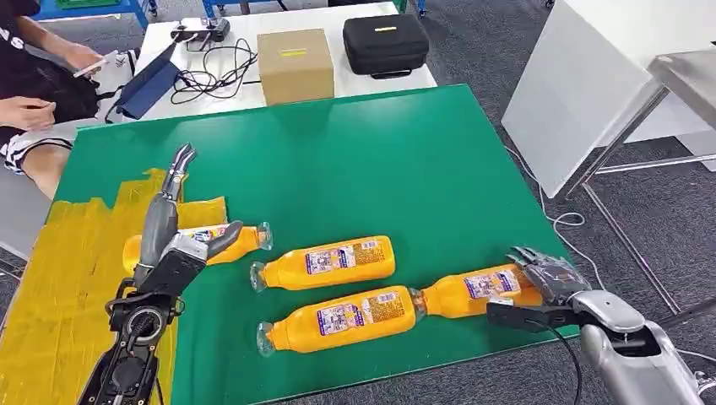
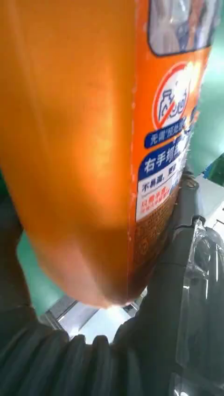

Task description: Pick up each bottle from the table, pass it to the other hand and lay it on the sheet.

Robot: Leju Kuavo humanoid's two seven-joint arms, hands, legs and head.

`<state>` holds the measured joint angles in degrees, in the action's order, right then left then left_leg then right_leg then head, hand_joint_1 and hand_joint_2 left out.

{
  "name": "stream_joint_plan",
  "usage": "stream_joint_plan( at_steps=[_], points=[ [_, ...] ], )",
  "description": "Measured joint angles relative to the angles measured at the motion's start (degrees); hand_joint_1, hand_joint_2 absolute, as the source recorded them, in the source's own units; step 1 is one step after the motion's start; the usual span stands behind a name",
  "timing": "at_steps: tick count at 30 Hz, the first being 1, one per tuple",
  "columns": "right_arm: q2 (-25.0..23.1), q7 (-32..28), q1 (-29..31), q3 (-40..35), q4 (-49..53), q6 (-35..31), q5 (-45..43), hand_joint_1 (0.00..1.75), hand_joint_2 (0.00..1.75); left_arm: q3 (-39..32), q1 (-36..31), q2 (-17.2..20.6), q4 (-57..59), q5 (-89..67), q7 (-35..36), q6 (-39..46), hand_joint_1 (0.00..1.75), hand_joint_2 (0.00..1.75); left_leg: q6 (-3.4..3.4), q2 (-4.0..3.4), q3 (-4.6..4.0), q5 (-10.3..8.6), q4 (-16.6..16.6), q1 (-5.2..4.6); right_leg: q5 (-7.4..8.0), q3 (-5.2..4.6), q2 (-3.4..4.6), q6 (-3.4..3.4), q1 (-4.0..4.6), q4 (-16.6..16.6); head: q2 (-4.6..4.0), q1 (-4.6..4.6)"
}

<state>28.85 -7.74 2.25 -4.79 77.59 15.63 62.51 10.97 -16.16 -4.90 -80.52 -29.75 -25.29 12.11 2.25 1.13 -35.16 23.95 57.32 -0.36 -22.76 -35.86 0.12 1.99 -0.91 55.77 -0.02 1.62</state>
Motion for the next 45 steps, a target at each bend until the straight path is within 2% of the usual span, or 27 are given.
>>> stream_joint_plan(
  at_steps=[16,28,35,39,45],
  points=[
    [-0.87,0.79,5.78,-3.52,-6.82,-2.36,0.31,1.75,1.75,-0.02,-0.76,-0.24,1.53,-0.02,0.15,0.15,0.00,1.75,0.01,-0.26,0.71,0.10,-0.01,0.00,0.02,0.62,0.30,0.00,0.01,-0.03,0.00,0.02],
    [-1.53,1.20,6.81,-3.65,-8.17,-2.56,0.55,1.75,1.75,-0.07,-0.76,-0.44,1.53,-0.09,0.17,0.15,0.00,1.75,0.01,-0.28,0.83,0.09,-0.01,0.00,0.05,0.74,0.32,-0.03,0.01,-0.03,0.00,0.04],
    [-2.21,1.86,5.96,-3.17,-7.67,-6.43,0.15,1.75,1.75,-0.07,-0.77,-0.48,2.32,-0.72,0.26,0.46,0.00,1.75,0.01,-0.34,0.85,0.10,-0.01,0.00,0.08,0.74,0.37,-0.04,0.02,-0.03,0.00,0.04],
    [-4.16,5.10,5.75,-1.00,-7.78,-8.99,-2.08,1.75,1.75,-0.11,-0.74,-0.44,2.47,-1.60,0.66,1.42,0.00,1.75,0.01,-0.38,0.80,0.09,-0.02,-0.01,0.10,0.71,0.38,-0.07,0.00,-0.02,0.00,0.00],
    [-10.74,8.52,5.06,6.67,-7.62,-14.54,-7.22,1.75,1.75,-0.48,0.26,-0.44,2.40,-3.15,1.64,2.32,0.00,1.75,-0.01,-0.23,0.67,0.03,-0.01,0.02,0.08,0.65,0.26,-0.07,0.06,0.00,0.00,0.00]
  ],
)
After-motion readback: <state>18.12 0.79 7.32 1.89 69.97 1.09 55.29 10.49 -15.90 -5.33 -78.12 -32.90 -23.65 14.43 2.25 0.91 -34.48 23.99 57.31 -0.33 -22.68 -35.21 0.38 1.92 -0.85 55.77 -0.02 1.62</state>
